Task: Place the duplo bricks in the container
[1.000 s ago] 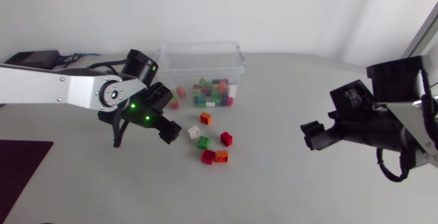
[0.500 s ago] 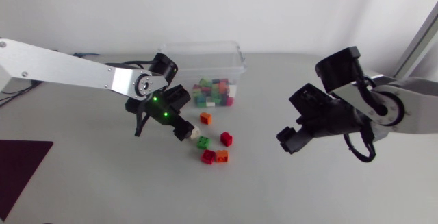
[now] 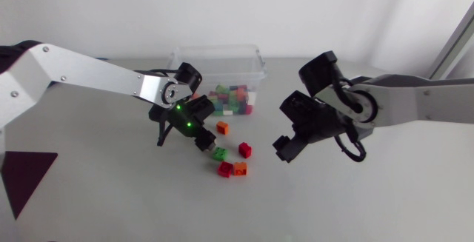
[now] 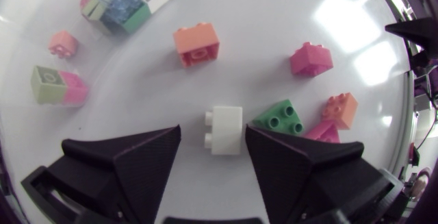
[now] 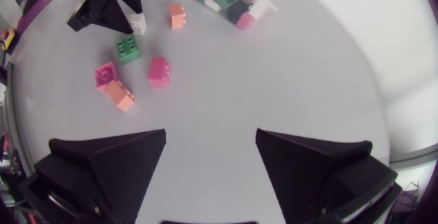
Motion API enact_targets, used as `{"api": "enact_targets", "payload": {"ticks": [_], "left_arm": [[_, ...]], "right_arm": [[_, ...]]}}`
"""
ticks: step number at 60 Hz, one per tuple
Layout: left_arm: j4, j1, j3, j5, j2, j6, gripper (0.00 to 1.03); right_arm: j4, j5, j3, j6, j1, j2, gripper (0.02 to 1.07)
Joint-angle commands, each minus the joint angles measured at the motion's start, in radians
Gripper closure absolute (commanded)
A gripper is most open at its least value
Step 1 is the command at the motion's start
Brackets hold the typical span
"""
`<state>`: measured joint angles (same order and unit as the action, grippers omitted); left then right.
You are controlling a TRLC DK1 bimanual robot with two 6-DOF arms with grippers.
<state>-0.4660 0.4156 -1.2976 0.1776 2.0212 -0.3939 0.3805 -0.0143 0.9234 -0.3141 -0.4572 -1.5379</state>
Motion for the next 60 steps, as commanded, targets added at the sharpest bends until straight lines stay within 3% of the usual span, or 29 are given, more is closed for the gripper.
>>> {"api": "enact_targets", "payload": {"ticks": [1,13,32,46,60], "left_arm": [[-0.019,0.005,-0.029,0.011,0.048,-0.016,0.52],[-0.048,0.006,-0.019,0.014,0.054,-0.04,0.67],[-0.068,-0.024,0.027,0.017,-0.118,-0.065,0.68],[-0.071,-0.08,0.04,0.069,-0.269,-0.063,0.68],[-0.091,-0.058,0.046,0.089,-0.243,-0.063,0.65]], "right_arm": [[-0.017,0.019,0.038,0.027,-0.032,-0.053,0.12],[-0.032,0.028,0.103,0.09,-0.1,-0.169,0.16],[-0.006,0.037,0.223,0.133,-0.14,-0.321,0.22],[0.014,0.028,0.285,0.138,-0.13,-0.384,0.26],[0.047,0.01,0.321,0.147,-0.14,-0.416,0.26]]}}
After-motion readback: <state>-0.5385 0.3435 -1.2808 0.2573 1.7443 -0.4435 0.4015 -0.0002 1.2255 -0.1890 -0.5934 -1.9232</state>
